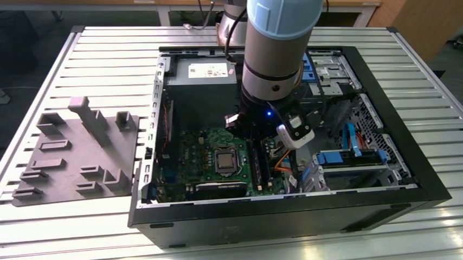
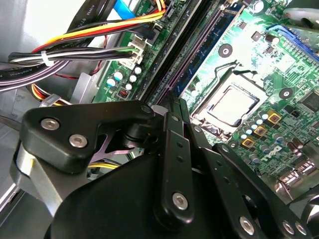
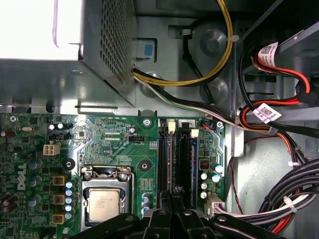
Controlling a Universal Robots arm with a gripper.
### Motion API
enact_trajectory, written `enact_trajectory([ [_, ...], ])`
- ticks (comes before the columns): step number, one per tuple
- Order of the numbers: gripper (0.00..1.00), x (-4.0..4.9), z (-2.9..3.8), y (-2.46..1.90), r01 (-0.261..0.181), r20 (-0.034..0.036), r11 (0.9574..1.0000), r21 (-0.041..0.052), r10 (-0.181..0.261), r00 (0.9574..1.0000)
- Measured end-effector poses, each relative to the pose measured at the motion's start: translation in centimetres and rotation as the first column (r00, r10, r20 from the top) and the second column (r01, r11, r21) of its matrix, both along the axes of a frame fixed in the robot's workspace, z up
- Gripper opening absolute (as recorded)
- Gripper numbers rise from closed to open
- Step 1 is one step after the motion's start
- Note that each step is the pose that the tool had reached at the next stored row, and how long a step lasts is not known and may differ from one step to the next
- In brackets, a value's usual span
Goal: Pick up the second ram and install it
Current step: 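Insert the second ram into the second slot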
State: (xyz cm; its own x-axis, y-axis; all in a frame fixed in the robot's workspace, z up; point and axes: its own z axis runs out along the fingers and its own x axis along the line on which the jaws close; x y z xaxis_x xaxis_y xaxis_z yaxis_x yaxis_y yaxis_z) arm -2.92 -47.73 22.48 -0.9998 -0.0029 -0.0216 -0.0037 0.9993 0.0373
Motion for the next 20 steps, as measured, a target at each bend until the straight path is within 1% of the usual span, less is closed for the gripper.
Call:
enact_trajectory([
  [20, 0.11, 0.09, -0.01, 0.00, 0.020, 0.0000, 0.9998, 0.0001, -0.020, 0.9998],
])
